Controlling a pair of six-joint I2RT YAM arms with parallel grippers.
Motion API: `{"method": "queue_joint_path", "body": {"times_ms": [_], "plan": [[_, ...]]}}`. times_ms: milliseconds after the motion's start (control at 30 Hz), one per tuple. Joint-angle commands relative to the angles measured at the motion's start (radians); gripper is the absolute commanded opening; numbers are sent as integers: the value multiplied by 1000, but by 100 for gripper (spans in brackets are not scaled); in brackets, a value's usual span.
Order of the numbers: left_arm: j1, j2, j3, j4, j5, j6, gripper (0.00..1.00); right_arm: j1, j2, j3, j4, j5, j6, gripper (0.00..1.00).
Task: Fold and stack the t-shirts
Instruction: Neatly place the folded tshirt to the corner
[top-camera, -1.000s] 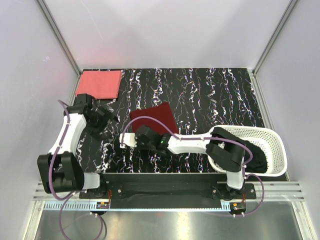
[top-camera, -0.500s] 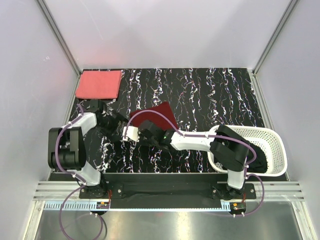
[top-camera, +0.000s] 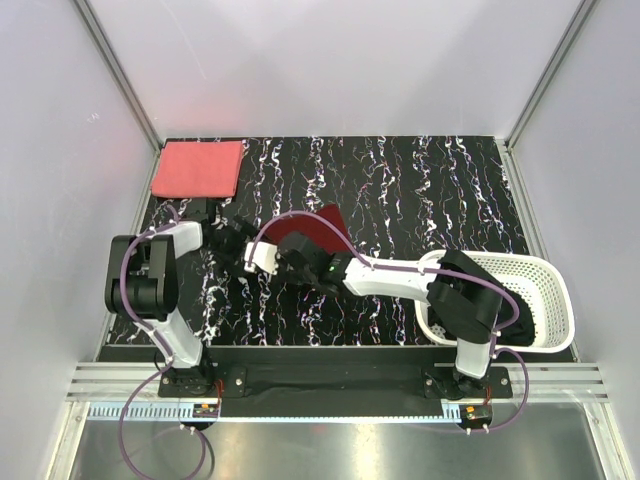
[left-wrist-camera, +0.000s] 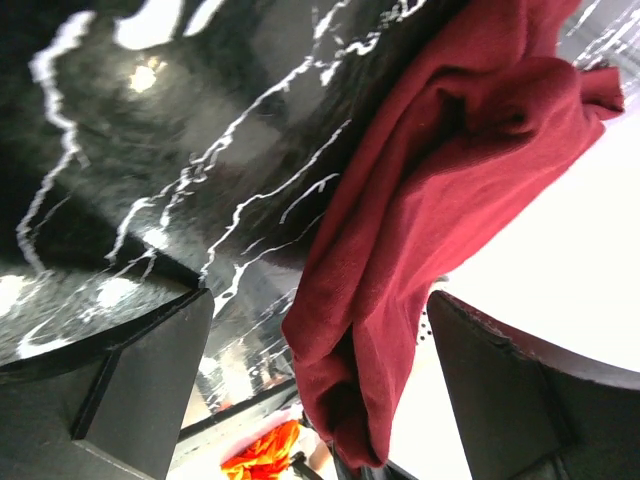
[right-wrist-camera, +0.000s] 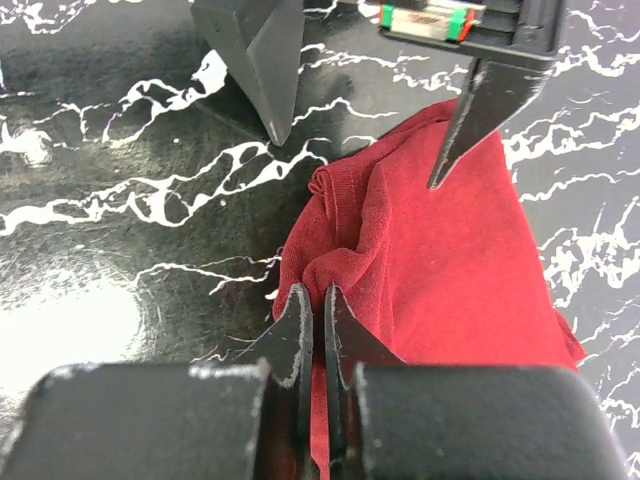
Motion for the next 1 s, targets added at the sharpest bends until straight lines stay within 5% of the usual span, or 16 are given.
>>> {"method": "queue_joint_path", "body": {"times_ms": [0, 467, 967], "plan": [[0, 46, -8, 64, -42, -9, 99, -12, -63, 54, 12, -8, 16, 0], [-41, 163, 72, 52, -121, -55, 97, -40, -84, 65, 20, -7, 27, 0], [-63, 255, 182, 52, -226, 54, 89, -64, -126, 45, 25, -24, 47, 0]]}}
